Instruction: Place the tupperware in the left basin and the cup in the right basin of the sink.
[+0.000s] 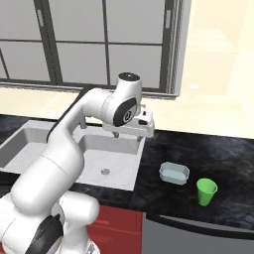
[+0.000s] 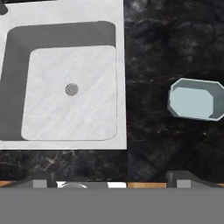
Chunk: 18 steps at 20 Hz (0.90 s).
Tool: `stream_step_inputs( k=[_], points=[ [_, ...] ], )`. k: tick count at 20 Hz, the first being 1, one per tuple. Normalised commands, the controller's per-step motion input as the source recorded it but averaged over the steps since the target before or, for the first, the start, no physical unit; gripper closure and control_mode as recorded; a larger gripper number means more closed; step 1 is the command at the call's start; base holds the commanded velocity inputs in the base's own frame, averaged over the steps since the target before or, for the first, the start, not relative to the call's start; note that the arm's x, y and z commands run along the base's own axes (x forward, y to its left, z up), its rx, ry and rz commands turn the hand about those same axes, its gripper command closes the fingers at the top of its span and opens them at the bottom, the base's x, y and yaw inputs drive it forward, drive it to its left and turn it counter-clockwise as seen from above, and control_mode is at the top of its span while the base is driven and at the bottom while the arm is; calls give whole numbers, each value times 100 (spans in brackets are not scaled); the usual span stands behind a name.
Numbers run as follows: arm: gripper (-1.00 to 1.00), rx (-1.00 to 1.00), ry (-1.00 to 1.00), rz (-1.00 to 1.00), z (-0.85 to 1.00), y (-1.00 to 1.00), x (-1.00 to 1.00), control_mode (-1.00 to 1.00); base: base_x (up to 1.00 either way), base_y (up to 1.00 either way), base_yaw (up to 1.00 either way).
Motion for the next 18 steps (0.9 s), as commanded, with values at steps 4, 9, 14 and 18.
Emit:
stream_step_inputs(
  k=[4,9,14,18],
  points=[
    [-100,0,5,-3,-32,-72,4,-100,0,0,0],
    [-100,0,6,-2,-22,-83,-1,-100,0,0,0],
    [-100,2,9,-1,-11,-77,0,-100,0,0,0],
    [-100,0,5,0,-6,-64,-9,-100,0,0,0]
  ],
)
